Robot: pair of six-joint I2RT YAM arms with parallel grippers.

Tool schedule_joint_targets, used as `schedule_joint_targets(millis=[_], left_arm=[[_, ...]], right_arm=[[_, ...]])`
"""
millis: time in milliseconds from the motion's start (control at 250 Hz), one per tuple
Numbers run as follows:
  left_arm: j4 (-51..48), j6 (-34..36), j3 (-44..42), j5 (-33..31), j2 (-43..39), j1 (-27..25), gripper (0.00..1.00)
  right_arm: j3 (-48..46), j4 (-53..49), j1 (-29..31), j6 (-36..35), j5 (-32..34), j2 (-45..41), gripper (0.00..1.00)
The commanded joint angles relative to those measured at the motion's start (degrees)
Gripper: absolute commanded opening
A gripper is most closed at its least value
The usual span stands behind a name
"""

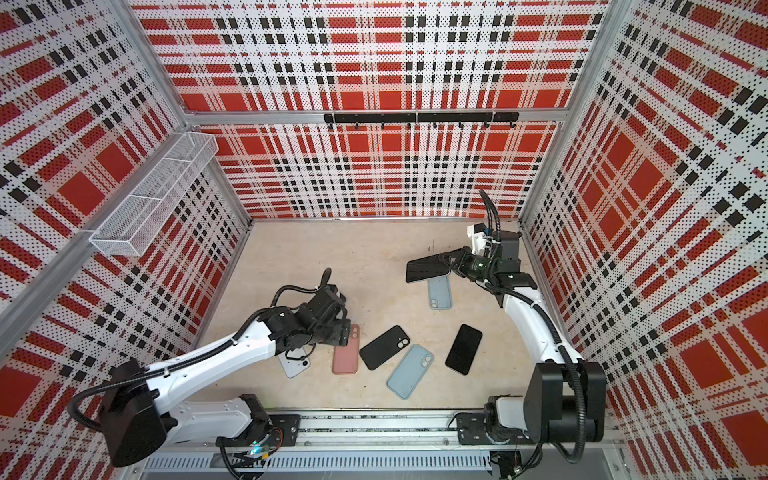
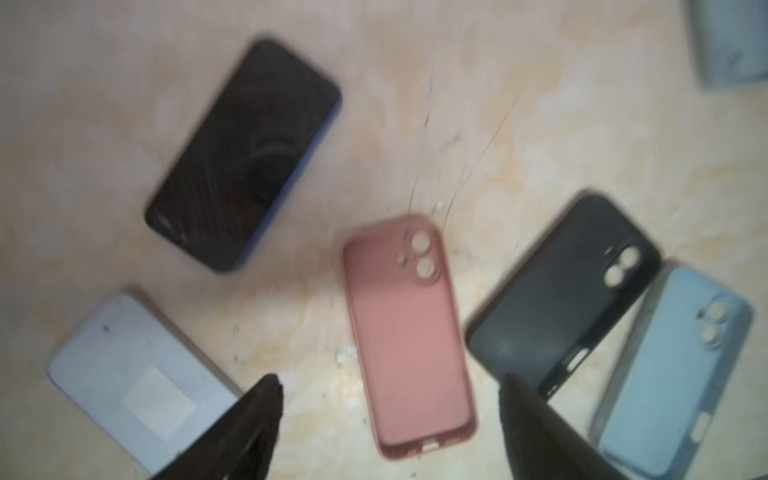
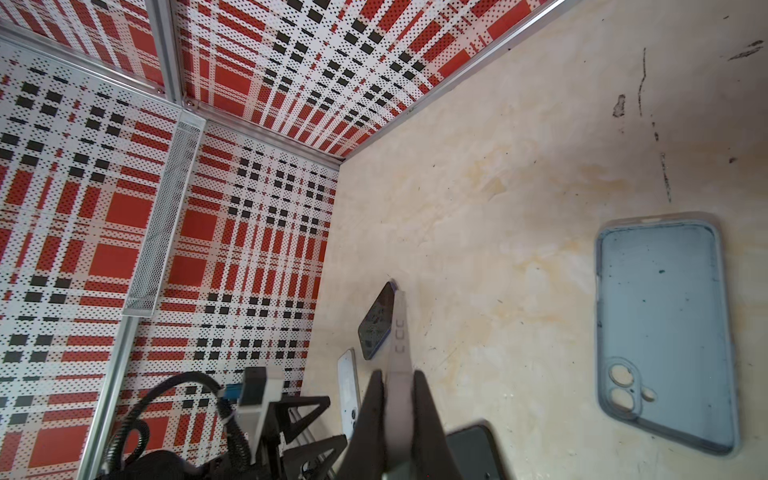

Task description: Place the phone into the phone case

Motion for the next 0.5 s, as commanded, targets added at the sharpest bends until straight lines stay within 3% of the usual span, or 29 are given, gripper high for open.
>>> schedule_joint_targets(millis=[0, 216, 496], left_arm=[[-3.1, -9.7, -0.4, 4.4, 2.2, 0.4, 0.81], [0.5, -9.7, -3.3, 4.1, 9.4, 1.9, 0.72], [6.0, -9.7, -8.4, 4.9, 11.4, 5.1, 0.54]], right_arm=[[1.4, 3.1, 0.4, -1.7, -0.4, -0.8, 0.00], [1.3, 3.6, 1.2, -1.2, -0.6, -0.6, 0.00], [1.5, 3.9, 1.7, -0.9, -1.0, -0.1, 0.00]])
